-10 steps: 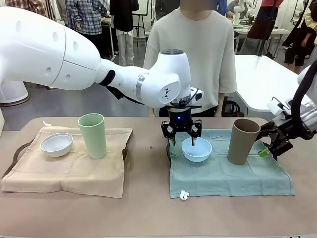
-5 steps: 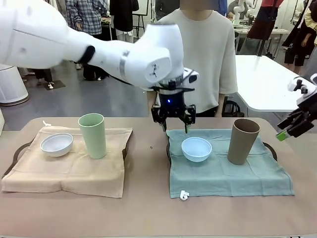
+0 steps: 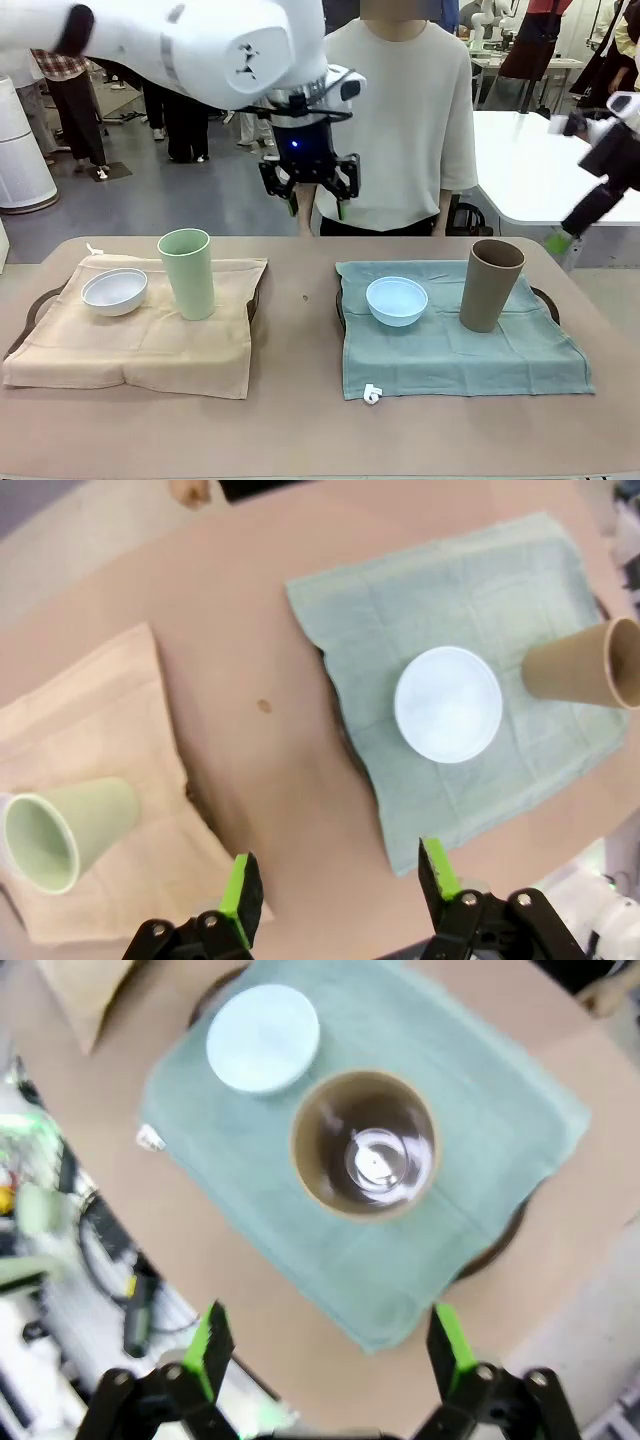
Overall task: Set up a tray with a mat and arrange the tableware.
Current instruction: Place the Picnic Bowl and Reusable plastic cup back onto the Handle tray in front of the human's position.
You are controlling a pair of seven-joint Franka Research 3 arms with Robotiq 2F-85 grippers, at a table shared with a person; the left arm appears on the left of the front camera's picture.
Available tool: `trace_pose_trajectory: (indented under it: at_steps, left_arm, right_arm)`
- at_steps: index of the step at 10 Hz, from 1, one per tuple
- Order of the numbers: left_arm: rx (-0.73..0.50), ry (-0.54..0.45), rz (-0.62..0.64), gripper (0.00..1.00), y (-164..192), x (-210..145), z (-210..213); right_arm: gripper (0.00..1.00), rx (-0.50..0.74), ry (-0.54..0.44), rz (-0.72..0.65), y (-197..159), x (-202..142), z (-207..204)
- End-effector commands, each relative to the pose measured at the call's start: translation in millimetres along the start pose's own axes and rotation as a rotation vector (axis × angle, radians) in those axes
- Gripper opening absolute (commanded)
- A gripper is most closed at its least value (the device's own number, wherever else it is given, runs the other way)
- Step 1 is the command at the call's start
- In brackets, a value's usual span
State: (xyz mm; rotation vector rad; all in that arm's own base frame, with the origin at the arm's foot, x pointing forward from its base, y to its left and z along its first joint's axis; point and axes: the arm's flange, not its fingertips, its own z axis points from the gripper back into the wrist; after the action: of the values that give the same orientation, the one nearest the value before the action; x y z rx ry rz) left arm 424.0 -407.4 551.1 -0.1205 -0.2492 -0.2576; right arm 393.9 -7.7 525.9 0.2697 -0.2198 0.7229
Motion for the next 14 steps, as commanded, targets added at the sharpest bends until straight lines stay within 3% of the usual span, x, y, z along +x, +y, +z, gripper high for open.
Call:
trace_pose_trajectory:
  at_steps: [1, 3, 4, 7, 8, 14]
  left_arm:
    - [0.092, -0.021, 0.071, 0.82, 12.7, -16.9, 6.7]
    - [0.164, -0.047, 0.133, 0.82, 25.1, -19.3, 22.0]
    - [0.172, -0.057, 0.151, 0.82, 33.4, -17.4, 30.0]
    - [0.174, -0.057, 0.186, 0.82, 43.0, -15.2, 23.4]
    - [0.150, -0.044, 0.150, 0.82, 37.8, -11.5, 34.0]
    - [0.150, -0.044, 0.150, 0.82, 37.8, -11.5, 34.0]
  right_arm:
    - [1.00, -0.057, 0.032, -0.096, 16.7, 36.0, 8.1]
    - [1.00, -0.234, 0.050, -0.262, 26.0, 66.5, 23.2]
    - [1.00, -0.287, 0.057, -0.356, 26.6, 82.9, 7.0]
    - [1.00, -0.230, 0.111, -0.541, 4.7, 89.3, -20.6]
    - [1.00, -0.285, 0.054, -0.402, 23.4, 82.3, -5.2]
    - [1.00, -0.285, 0.054, -0.402, 23.4, 82.3, -5.2]
